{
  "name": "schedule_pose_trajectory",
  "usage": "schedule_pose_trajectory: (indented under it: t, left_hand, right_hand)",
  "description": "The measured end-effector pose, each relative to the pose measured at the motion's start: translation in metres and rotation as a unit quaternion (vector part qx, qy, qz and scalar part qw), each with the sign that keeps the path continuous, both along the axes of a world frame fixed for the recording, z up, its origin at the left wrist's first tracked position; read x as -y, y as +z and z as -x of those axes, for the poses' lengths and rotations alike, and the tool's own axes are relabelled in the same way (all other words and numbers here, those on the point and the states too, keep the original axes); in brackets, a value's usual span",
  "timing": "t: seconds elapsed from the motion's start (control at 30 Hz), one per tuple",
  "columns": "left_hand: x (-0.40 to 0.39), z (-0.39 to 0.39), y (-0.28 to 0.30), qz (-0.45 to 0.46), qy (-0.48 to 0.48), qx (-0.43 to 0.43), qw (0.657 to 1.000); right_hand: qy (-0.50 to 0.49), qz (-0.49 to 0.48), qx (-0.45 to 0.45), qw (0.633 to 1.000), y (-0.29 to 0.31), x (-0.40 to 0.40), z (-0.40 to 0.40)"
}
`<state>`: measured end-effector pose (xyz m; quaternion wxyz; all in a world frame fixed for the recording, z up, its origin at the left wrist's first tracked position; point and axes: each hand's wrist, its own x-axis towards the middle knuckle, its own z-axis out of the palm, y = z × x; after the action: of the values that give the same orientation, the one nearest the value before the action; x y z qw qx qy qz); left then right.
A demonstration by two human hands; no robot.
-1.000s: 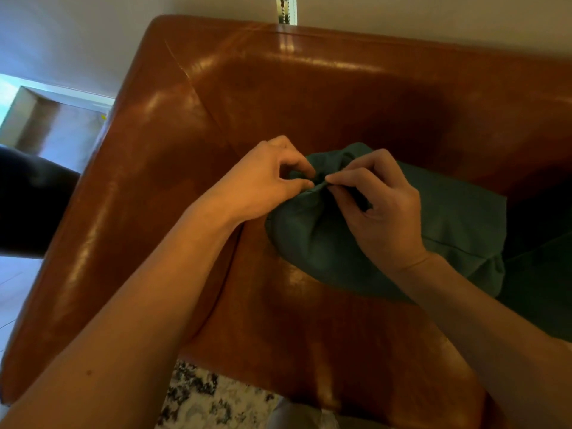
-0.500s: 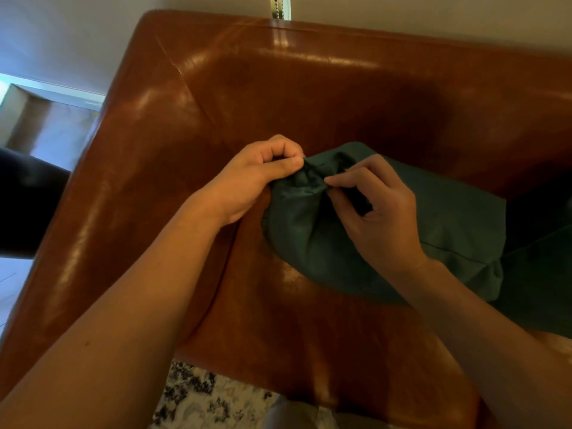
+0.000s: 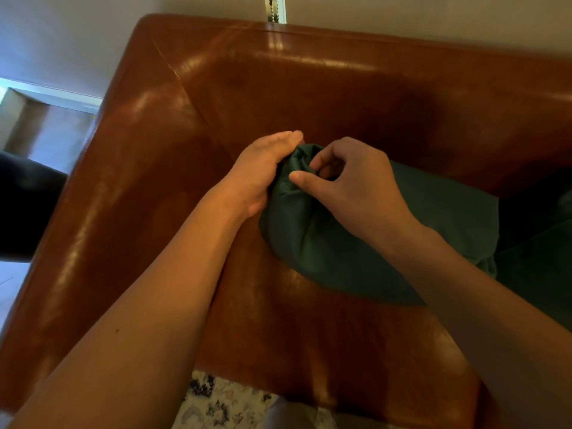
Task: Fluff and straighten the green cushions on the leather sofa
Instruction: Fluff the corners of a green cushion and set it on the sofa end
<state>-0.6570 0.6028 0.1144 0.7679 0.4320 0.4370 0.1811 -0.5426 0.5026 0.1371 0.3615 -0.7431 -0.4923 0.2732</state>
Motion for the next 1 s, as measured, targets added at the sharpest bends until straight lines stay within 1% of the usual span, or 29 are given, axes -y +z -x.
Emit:
schedule_pose_trajectory:
  t: [0.13, 0.3, 0.4, 0.47, 0.57, 0.63, 0.7, 0.83, 0.9, 1.0]
  left_hand:
    - [0.001, -0.001, -0.002, -0.022, 0.022, -0.028, 0.999]
    - [0.001, -0.003, 0.000, -0.012, 0.028, -0.058, 0.998]
    - [0.002, -0.001, 0.004, 0.006, 0.014, -0.056, 0.998]
    - [0.003, 0.000, 0.005, 0.020, 0.010, -0.052, 0.998]
    - [0.002, 0.003, 0.007, 0.024, 0.002, -0.043, 0.999]
    - [0.002, 0.006, 0.008, -0.008, -0.017, -0.037, 0.999]
    - [0.001, 0.010, 0.010, -0.066, -0.043, -0.038, 0.996]
    - [-0.001, 0.015, 0.016, -0.165, -0.086, -0.072, 0.980]
    - [-0.003, 0.016, 0.018, -0.188, -0.103, -0.099, 0.972]
    - [-0.003, 0.016, 0.019, -0.185, -0.097, -0.106, 0.972]
  right_hand:
    - [-0.011, -0.055, 0.012, 0.998, 0.001, 0.002, 0.007]
    - [-0.055, -0.116, -0.026, 0.991, -0.003, 0.010, 0.015]
    - [-0.089, -0.120, -0.110, 0.983, -0.004, 0.014, 0.018]
    - [-0.098, -0.092, -0.165, 0.977, -0.004, 0.014, 0.018]
    - [-0.079, -0.046, -0.219, 0.971, -0.006, 0.011, 0.015]
    - [-0.069, -0.033, -0.242, 0.967, -0.007, 0.010, 0.013]
    - [-0.072, -0.044, -0.255, 0.963, -0.006, 0.006, 0.009]
    - [-0.072, -0.060, -0.233, 0.968, -0.006, 0.002, 0.006]
    - [-0.062, -0.064, -0.213, 0.973, -0.008, 0.005, 0.009]
    - [-0.060, -0.075, -0.192, 0.977, -0.011, 0.011, 0.014]
